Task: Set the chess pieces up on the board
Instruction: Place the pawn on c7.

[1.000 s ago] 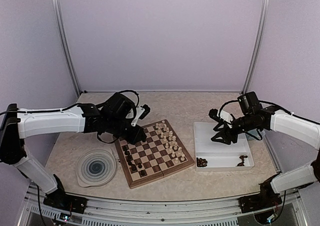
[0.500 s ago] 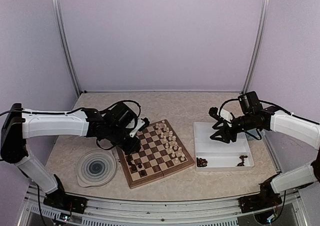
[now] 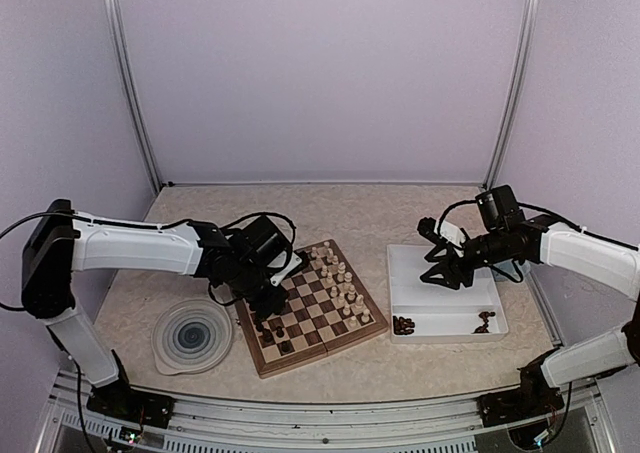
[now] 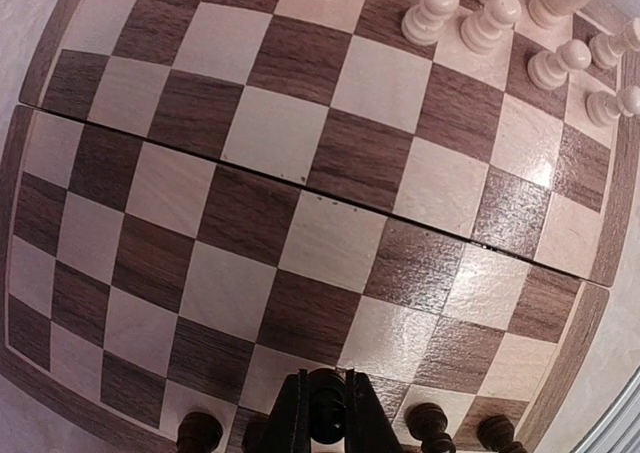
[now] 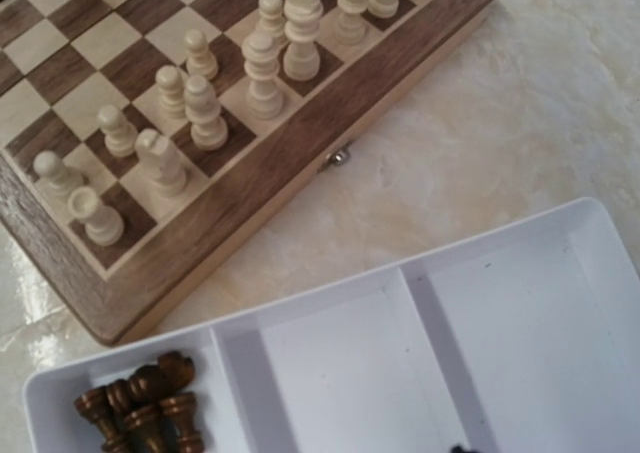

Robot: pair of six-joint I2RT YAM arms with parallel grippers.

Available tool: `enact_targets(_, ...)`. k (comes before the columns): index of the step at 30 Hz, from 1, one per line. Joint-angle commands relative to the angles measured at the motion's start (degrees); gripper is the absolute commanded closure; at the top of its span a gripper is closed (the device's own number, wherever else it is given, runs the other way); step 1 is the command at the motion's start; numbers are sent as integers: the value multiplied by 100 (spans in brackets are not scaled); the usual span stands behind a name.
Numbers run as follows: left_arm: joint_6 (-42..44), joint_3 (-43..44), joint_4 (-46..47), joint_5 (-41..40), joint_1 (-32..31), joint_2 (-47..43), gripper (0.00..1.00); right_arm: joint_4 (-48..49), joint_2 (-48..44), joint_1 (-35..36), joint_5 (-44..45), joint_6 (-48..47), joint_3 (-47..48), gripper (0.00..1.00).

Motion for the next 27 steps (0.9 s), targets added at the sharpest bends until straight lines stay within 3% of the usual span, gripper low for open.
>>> enact_targets(1,152,131,-224,58,-112,113,96,79,-21,-56,-83,-39,-60,45)
enact_targets(17,230,140,-363,200,-233,270,94,66,55,-56,-119,-49,-29,45)
enact_targets(27,206,230,-476,130,-233,311,78,65,15,-56,-92,-46,-43,45)
